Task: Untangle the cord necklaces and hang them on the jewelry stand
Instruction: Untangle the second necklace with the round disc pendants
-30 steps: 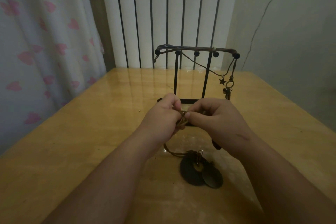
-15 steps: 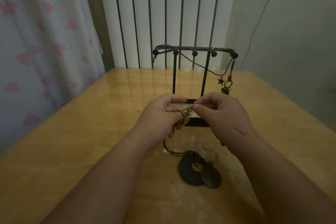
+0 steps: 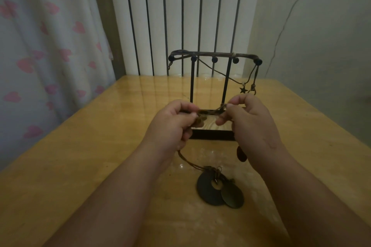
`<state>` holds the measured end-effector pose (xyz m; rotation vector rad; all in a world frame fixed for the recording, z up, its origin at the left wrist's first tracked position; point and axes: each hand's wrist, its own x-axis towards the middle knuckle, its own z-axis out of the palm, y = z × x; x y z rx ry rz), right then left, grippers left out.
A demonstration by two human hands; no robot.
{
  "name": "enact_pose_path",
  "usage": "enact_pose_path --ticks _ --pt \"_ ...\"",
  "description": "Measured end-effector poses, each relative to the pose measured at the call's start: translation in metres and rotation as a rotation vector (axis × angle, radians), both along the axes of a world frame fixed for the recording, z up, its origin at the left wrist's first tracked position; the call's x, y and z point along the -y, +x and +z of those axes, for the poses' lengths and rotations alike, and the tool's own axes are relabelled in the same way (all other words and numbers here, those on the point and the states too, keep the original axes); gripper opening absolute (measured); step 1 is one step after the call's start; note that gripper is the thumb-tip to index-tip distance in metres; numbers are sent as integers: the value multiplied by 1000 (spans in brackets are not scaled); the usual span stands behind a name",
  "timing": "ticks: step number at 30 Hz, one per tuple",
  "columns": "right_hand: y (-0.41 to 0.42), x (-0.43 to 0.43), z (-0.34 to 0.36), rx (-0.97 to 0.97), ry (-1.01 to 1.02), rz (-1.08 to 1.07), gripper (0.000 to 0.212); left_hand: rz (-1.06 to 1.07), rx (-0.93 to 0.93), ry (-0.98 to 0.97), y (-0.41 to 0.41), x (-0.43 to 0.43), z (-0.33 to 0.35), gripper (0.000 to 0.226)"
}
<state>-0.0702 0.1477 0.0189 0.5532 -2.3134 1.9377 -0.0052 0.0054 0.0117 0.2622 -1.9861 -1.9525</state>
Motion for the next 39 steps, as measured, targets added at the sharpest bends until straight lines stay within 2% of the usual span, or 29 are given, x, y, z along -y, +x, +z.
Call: enact_pose_path --ticks 4,7,10,13,16,18,20,25,30,34,39 --pt "-1 -4 0 -13 0 12 10 -14 -29 -26 -1 3 -2 19" --pt "-1 -9 2 41 11 106 5 -11 -38 -53 -2 2 -4 23" --pt "0 -11 3 147 17 224 9 -30 -76 -73 -1 3 -5 27" --pt "0 -10 1 134 96 274 13 -64 -110 -95 -1 4 -5 30" --pt "-1 -10 0 81 204 228 14 -57 -124 -77 -1 5 -5 30" --pt "-3 -10 1 66 184 184 21 -68 -129 -8 -2 6 -5 26" --pt "-4 -10 2 71 122 131 24 -73 -117 33 -3 6 -5 35" --pt "-4 -8 3 2 44 17 22 -32 -41 -103 -1 3 -3 41" --pt "-1 -7 3 4 -8 -66 20 -18 -39 -122 -1 6 -3 29" --pt "-1 -7 2 -10 68 -87 16 -45 -97 6 -2 9 -3 32" --pt "-5 -8 -2 -57 262 32 9 -39 -97 -6 -1 9 -4 34"
